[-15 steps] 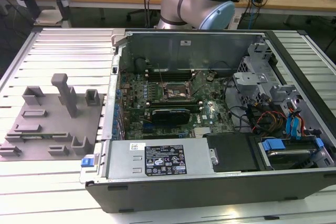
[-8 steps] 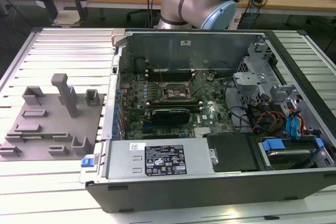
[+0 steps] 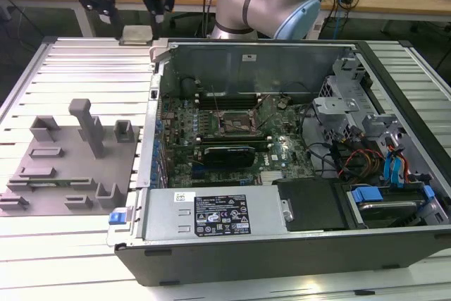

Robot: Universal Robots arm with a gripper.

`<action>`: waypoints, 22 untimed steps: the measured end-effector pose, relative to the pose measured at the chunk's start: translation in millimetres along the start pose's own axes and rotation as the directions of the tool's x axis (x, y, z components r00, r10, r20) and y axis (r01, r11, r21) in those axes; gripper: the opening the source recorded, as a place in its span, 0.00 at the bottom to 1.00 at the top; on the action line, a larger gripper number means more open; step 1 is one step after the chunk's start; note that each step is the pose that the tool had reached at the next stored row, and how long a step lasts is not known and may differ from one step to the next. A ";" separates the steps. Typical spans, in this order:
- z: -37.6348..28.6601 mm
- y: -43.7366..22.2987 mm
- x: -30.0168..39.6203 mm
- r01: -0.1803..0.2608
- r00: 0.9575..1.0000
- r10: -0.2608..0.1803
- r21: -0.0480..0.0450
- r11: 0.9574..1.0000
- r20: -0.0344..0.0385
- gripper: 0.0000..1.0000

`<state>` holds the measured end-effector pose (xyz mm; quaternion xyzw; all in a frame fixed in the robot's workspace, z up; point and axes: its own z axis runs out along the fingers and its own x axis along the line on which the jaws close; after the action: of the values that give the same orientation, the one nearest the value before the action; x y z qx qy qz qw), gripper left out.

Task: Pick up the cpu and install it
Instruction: 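Pick up the cpu and move it towards the insertion slot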

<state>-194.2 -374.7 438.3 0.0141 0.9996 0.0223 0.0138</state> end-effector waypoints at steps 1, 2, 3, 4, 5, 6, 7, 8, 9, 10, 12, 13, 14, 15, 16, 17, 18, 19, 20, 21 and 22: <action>3.0 0.1 -4.8 0.000 1.000 0.000 0.000 1.000 0.000 0.55; 4.9 0.1 -7.8 0.000 1.000 0.000 0.000 1.000 0.000 0.55; 9.0 0.1 -16.0 0.000 1.000 0.000 0.000 1.000 0.000 0.55; 12.6 0.2 -23.9 0.000 1.000 0.000 0.000 1.000 0.000 0.55; 14.2 0.2 -27.8 0.000 1.000 0.000 0.000 1.000 0.000 0.55; 16.2 0.3 -32.6 0.000 1.000 0.000 0.000 1.000 -0.001 0.55; 19.4 0.4 -40.0 0.000 1.000 0.000 0.000 1.000 -0.001 0.55; 21.4 0.4 -45.6 0.000 1.000 0.000 0.000 1.000 -0.002 0.55; 23.8 0.5 -53.5 0.000 1.000 0.000 0.000 1.000 -0.003 0.55; 26.2 0.7 -61.9 0.000 1.000 0.000 0.000 1.000 -0.003 0.55; 30.1 0.9 -76.0 0.000 1.000 0.000 0.000 1.000 -0.006 0.55; 31.6 0.9 -80.3 0.000 1.000 0.000 0.000 1.000 -0.007 0.55; 33.7 1.0 -86.1 -0.001 1.000 0.001 0.000 1.000 -0.008 0.55; 35.6 1.1 -91.1 -0.001 1.000 0.001 0.000 1.000 -0.010 0.55; 38.3 1.2 -97.8 -0.001 1.000 0.001 0.000 1.000 -0.012 0.55; 41.9 1.3 -106.0 -0.001 1.000 0.001 0.000 1.000 -0.013 0.55; 45.1 1.4 -113.1 -0.001 1.000 0.001 0.000 1.000 -0.014 0.55; 47.1 1.4 -117.7 -0.001 1.000 0.001 0.000 1.000 -0.015 0.55; 48.9 1.4 -121.7 -0.001 1.000 0.001 0.000 1.000 -0.015 0.55; 52.2 1.5 -127.8 -0.001 1.000 0.001 0.000 1.000 -0.016 0.55; 55.4 1.4 -133.1 -0.001 1.000 0.001 0.000 1.000 -0.016 0.55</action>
<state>-59.6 -374.6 386.6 0.0143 0.9996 0.0224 0.0057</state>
